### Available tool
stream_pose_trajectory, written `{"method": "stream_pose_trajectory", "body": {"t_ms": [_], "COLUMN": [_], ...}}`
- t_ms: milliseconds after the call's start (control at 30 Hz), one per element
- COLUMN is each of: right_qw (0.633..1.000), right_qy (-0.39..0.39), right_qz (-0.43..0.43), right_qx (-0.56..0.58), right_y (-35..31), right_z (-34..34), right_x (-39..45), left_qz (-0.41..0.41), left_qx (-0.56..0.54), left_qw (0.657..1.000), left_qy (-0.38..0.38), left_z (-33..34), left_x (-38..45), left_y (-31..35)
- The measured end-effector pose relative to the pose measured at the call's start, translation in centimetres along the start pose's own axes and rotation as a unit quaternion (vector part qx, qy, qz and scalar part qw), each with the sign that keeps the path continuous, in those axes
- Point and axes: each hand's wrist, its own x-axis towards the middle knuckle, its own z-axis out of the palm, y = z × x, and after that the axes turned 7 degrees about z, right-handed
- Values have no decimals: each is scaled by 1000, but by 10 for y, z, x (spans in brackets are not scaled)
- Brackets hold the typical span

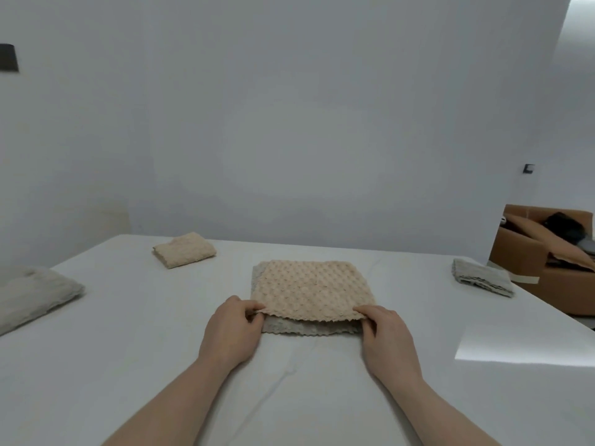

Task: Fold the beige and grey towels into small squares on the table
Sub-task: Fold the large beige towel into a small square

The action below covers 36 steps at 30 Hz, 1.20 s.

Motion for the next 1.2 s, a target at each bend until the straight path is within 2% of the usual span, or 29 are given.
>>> {"method": "stream_pose_trajectory", "body": {"t_ms": [167, 367, 500, 700, 900, 1033, 1200], "right_qw": [999, 997, 999, 998, 999, 997, 991], "right_qy": [19, 43, 11, 6, 4, 37, 72], "right_qz": [0, 6, 18, 47, 31, 42, 107], "right_qx": [31, 69, 50, 45, -18, -59, 33], "right_y": [1, 0, -3, -8, -4, 0, -2], "right_z": [-1, -2, -1, -5, -1, 0, -8], "right_x": [0, 0, -2, -4, -1, 0, 4], "left_qz": [4, 42, 79, 95, 95, 86, 83], "left_qx": [-48, -11, 20, 16, 38, 54, 53], "left_qw": [998, 994, 993, 995, 994, 994, 994], "left_qy": [48, 98, 88, 17, 27, 47, 51], "left_z": [-6, -7, -7, -9, -7, -4, -5], "left_x": [-3, -9, -13, -15, -13, -11, -12], "left_y": [7, 11, 17, 18, 14, 13, 13]}}
